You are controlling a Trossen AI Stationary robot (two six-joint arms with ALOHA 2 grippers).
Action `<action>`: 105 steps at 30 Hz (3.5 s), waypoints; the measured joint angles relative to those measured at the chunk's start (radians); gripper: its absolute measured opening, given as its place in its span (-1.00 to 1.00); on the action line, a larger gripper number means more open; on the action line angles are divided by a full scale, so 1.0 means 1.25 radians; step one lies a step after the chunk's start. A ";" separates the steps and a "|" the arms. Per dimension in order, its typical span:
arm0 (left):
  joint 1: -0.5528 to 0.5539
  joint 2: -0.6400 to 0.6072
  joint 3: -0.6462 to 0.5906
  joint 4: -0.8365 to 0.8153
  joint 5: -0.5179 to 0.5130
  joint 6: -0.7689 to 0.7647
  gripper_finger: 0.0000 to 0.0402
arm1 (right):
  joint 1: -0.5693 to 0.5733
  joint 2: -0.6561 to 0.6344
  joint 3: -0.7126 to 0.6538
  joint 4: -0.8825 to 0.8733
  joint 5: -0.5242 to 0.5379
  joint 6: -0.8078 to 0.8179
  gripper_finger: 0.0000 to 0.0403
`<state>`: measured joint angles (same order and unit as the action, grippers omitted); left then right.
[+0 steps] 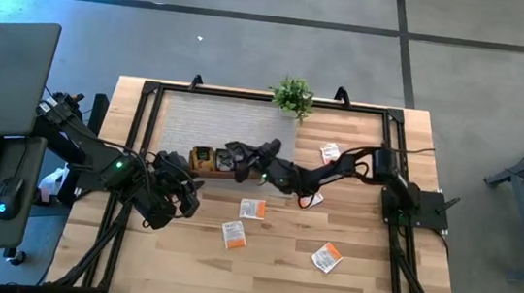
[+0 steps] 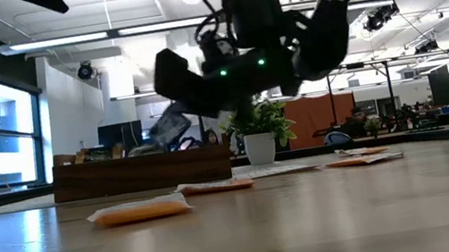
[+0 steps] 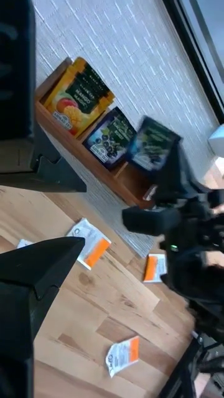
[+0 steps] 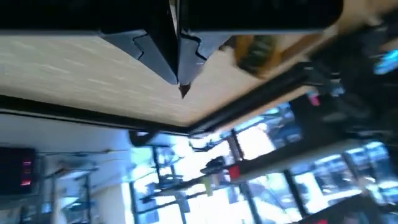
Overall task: Pick & Place Tea
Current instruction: Put the purple tea bag into the middle section of the wooden organizer, then put the orange tea bag into the right section of the wooden organizer
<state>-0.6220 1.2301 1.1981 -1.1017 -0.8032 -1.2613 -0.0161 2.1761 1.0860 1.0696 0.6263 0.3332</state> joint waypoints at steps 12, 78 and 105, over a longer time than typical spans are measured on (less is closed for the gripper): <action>0.000 0.000 0.000 0.014 -0.031 -0.015 -0.38 | 0.029 0.115 0.181 -0.110 0.040 0.014 -1.00; 0.000 0.000 0.000 0.018 -0.031 -0.015 -0.38 | 0.018 -0.036 0.179 -0.634 -0.222 -0.095 -0.98; 0.000 0.024 0.000 0.019 -0.016 0.001 -0.38 | 0.133 -0.764 -0.330 -0.788 -0.066 -0.143 -0.98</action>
<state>-0.6224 1.2606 1.1980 -1.0781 -0.8231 -1.2606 0.1504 1.2206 0.6732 0.0850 0.5439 0.1540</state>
